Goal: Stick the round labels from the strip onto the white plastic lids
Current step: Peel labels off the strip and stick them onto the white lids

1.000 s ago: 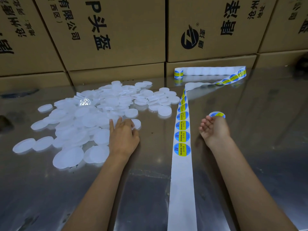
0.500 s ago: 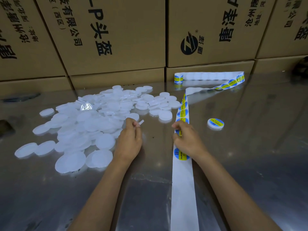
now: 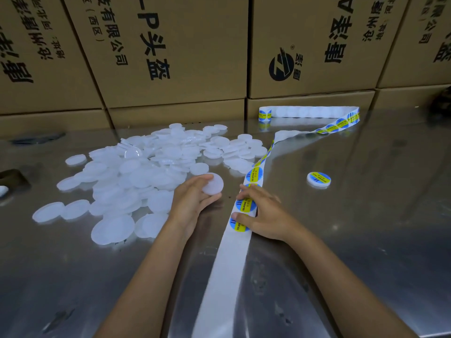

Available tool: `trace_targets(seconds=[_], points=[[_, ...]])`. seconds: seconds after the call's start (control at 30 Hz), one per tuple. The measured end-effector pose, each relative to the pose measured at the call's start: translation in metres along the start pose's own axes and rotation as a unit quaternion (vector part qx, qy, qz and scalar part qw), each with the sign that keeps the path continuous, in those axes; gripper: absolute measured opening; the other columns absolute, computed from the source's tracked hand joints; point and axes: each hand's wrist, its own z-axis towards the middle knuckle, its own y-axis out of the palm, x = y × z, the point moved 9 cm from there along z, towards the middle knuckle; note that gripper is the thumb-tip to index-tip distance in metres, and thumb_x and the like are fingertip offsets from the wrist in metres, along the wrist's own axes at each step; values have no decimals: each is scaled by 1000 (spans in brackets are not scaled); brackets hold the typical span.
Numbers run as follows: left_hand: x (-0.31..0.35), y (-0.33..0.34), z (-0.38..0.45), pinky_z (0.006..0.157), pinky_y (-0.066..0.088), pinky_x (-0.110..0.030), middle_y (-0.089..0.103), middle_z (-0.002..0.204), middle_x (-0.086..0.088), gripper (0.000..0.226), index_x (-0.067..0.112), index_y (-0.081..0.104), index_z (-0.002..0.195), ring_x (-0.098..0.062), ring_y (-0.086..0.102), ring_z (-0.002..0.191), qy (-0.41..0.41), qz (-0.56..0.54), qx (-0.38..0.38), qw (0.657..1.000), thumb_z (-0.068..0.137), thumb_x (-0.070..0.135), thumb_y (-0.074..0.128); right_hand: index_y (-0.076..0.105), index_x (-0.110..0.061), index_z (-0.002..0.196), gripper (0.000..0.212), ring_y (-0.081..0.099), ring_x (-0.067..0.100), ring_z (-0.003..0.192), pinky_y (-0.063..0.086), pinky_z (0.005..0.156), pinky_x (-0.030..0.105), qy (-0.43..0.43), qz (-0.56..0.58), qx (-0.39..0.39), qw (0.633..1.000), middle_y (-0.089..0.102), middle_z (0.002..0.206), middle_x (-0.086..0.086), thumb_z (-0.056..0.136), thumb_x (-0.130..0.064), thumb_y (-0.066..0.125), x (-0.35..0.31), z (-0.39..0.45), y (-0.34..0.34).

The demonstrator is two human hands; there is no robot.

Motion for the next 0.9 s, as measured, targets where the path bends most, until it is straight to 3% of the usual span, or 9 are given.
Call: trace_targets(seconds=[0.07,0.17,0.33,0.5,0.63,0.77,0.9], points=[[-1,5,-3,86,61,-35,66,126,-16,22,3,70,112,-29,68,112,10,22,-22,999,98,1,54,60,-33,119,40,30,6,139,21,102,24,-13,-25,21,999,42,147,-16,84,-50,70,-2,-4,-1],[-2,16,-8,85,61,-33,67,123,-17,29,6,68,119,-25,71,107,18,49,-49,997,97,-5,52,62,-36,121,45,36,6,131,25,105,28,-24,-28,29,999,46,137,-19,82,-57,68,-3,-9,-3],[-8,36,-14,79,61,-27,66,125,-20,31,6,66,119,-30,70,108,25,68,-93,993,98,-8,48,51,-42,135,63,27,3,141,15,106,24,-21,-37,-34,999,35,152,-23,78,-65,67,-1,-15,4],[-11,39,-16,84,62,-40,61,129,-15,34,7,64,121,-30,71,105,24,85,-114,990,101,-8,42,53,-33,103,43,53,0,115,35,101,30,-25,34,11,999,59,125,-22,74,-53,78,-2,-17,-7],[-9,49,-24,81,62,-35,62,126,-2,37,15,66,115,-18,71,103,53,148,-148,976,102,-7,39,61,-32,96,40,47,-12,100,35,97,28,-21,36,38,998,55,102,-33,70,-54,81,0,-18,-10],[-7,51,-26,77,61,-27,60,121,3,37,9,62,118,-7,72,91,66,159,-155,973,102,-10,36,70,-32,100,27,44,-3,121,32,110,36,-12,61,61,996,59,125,-19,77,-43,79,4,-18,-15],[-6,49,-25,78,61,-29,57,133,-3,36,7,62,119,-17,70,101,73,158,-140,975,102,-10,35,72,-29,105,26,43,5,129,30,112,41,2,54,47,997,60,132,-12,81,-31,79,5,-17,-14]])
